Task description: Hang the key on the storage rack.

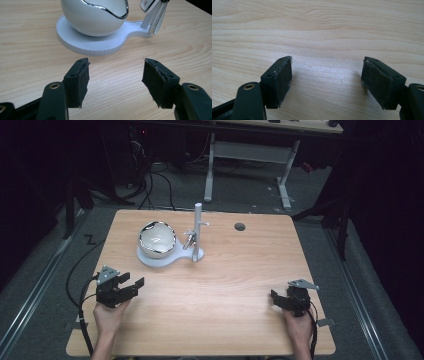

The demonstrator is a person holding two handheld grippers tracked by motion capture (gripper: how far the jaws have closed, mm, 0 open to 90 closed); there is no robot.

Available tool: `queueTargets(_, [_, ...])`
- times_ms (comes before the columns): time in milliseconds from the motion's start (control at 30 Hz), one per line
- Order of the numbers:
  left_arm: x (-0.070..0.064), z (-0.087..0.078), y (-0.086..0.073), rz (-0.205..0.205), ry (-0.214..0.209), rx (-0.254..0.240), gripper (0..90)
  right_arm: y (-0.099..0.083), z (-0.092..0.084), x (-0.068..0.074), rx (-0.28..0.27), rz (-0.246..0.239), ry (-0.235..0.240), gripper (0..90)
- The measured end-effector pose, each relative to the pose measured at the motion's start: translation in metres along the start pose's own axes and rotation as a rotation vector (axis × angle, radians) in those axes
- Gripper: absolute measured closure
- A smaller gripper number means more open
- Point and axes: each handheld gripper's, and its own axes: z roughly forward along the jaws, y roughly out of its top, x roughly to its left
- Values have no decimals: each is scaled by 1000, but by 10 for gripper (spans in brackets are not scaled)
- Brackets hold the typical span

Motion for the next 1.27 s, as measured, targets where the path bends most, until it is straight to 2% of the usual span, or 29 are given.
queueTargets(200, [1, 6, -7, -4, 14, 22, 384, 0, 0, 0, 0, 0, 0, 247])
queueTargets(733, [-3, 36, -34, 48, 73, 120, 386, 0, 0, 0, 0, 1, 0, 247])
queueTargets(800, [-4, 38, -36, 41, 75, 121, 385, 0, 0, 0, 0, 1, 0, 247])
queueTargets(967, [-6, 45, -38, 57, 92, 142, 378, 0, 0, 0, 0, 1, 0, 247])
queueTargets(1167, [-11, 47, -38, 103, 130, 158, 350, 0, 0, 0, 0, 1, -1, 247])
queueTargets(1267, [-12, 47, -38, 107, 125, 162, 328, 0, 0, 0, 0, 1, -1, 247])
